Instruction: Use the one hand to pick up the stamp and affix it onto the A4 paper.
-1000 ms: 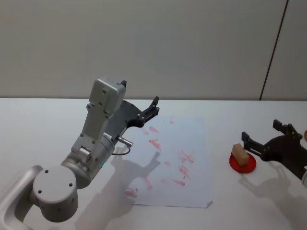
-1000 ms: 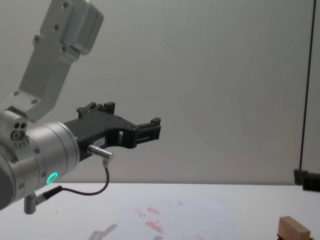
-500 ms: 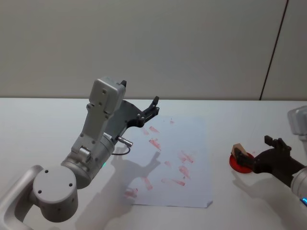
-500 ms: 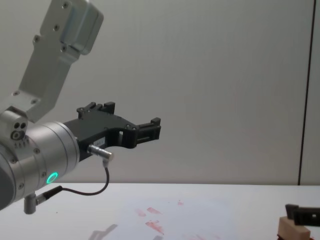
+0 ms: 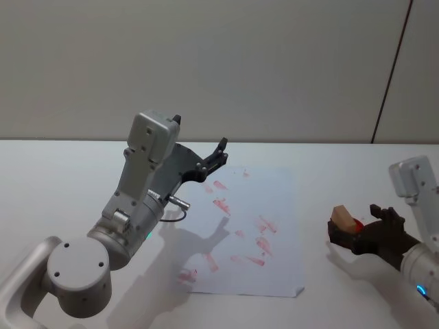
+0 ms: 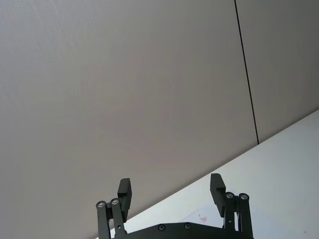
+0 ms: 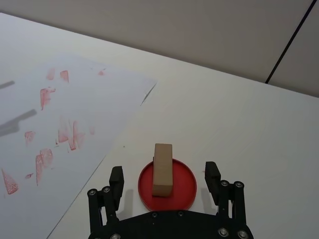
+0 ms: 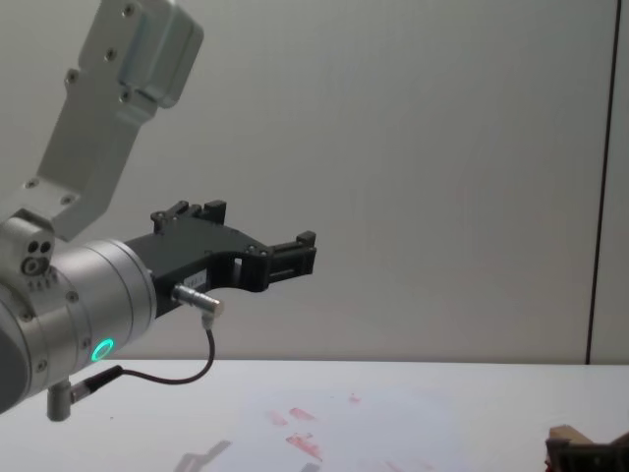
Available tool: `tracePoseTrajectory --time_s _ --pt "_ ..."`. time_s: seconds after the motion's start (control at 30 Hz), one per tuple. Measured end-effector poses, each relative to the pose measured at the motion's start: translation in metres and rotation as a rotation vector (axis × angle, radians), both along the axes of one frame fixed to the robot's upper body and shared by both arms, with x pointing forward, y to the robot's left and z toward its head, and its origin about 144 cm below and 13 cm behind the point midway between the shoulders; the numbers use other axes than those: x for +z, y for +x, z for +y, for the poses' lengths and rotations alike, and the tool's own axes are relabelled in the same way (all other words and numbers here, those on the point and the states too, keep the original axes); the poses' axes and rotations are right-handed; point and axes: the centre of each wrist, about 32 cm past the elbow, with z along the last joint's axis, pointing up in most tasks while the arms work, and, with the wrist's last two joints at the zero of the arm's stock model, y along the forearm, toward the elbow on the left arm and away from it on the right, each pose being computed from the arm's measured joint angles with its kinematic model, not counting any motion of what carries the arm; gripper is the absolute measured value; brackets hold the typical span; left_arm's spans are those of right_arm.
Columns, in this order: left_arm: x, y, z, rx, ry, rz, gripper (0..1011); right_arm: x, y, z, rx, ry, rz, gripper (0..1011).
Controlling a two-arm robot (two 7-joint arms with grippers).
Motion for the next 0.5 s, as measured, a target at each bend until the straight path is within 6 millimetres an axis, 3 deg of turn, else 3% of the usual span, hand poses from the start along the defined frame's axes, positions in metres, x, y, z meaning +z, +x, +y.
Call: tracePoseTrajectory --time_s 0.5 --pt "0.0000 0.0000 0.0000 0.000 0.000 0.000 1003 -0.0091 0.0061 0.0075 -0.015 -0.024 0.042 1001"
